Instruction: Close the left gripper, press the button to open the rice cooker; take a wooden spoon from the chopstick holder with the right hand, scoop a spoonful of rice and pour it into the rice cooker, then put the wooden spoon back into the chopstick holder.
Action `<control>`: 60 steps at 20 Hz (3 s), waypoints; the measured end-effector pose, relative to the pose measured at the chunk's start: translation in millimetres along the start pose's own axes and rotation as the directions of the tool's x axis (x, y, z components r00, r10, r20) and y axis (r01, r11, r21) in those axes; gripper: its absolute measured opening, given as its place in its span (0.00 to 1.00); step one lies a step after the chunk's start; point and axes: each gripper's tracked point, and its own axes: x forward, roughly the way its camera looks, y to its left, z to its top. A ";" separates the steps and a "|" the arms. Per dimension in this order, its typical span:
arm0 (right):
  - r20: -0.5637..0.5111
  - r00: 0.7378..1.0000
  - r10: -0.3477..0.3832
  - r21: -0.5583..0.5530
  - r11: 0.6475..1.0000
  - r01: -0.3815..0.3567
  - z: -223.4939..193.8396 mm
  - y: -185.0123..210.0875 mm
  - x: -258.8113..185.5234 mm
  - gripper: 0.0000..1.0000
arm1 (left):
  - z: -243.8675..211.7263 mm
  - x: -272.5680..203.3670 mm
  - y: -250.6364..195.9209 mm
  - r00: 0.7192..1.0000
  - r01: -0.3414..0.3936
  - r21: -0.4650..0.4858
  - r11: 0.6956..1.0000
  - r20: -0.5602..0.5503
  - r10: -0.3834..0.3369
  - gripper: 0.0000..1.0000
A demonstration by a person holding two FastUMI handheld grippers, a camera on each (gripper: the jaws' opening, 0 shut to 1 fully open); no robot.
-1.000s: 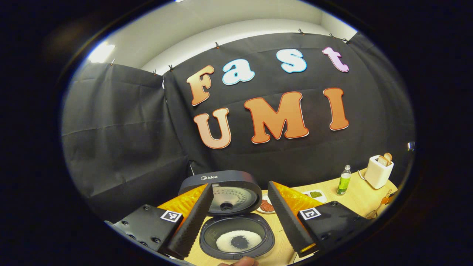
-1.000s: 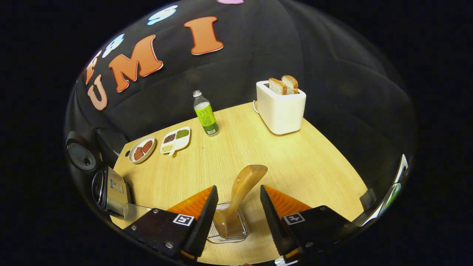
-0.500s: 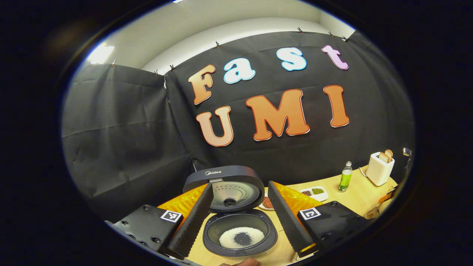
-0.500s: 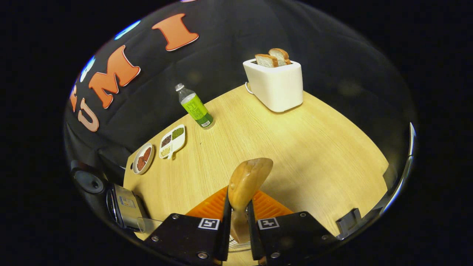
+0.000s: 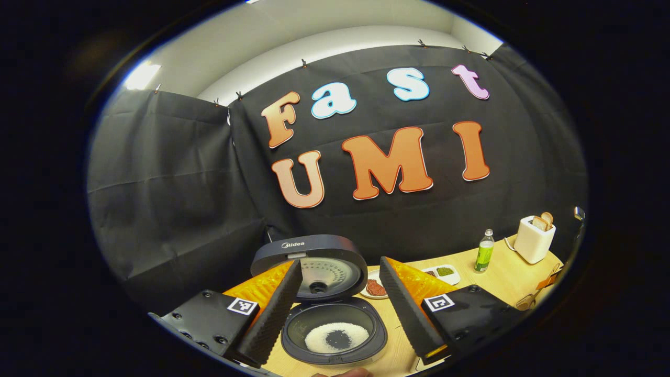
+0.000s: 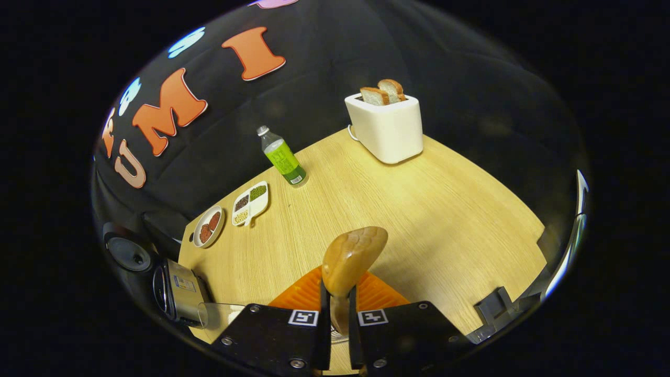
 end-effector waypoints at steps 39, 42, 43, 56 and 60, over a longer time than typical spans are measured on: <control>0.369 0.920 -0.132 -0.347 0.898 0.269 -69.9 132.2 -46.9 0.11 | -61.0 69.8 42.4 0.972 0.230 -0.014 0.973 -0.035 -0.230 0.93; 0.417 0.901 -0.119 -0.370 0.883 0.288 -73.8 134.6 -47.7 0.10 | -66.4 71.9 38.4 0.970 0.238 -0.006 0.971 -0.052 -0.238 1.00; 0.418 0.901 -0.119 -0.366 0.885 0.287 -78.6 131.7 -47.8 0.10 | -69.7 73.4 36.5 0.969 0.241 -0.001 0.970 -0.060 -0.241 1.00; 0.353 0.930 -0.099 -0.316 0.923 0.218 -121.3 131.1 -31.5 0.09 | -80.1 79.3 15.1 0.957 0.278 0.056 0.959 -0.105 -0.271 1.00; 0.265 0.959 -0.103 -0.226 0.960 0.165 -121.3 131.2 -24.5 0.08 | -82.3 79.7 13.2 0.955 0.279 0.043 0.959 -0.112 -0.273 0.93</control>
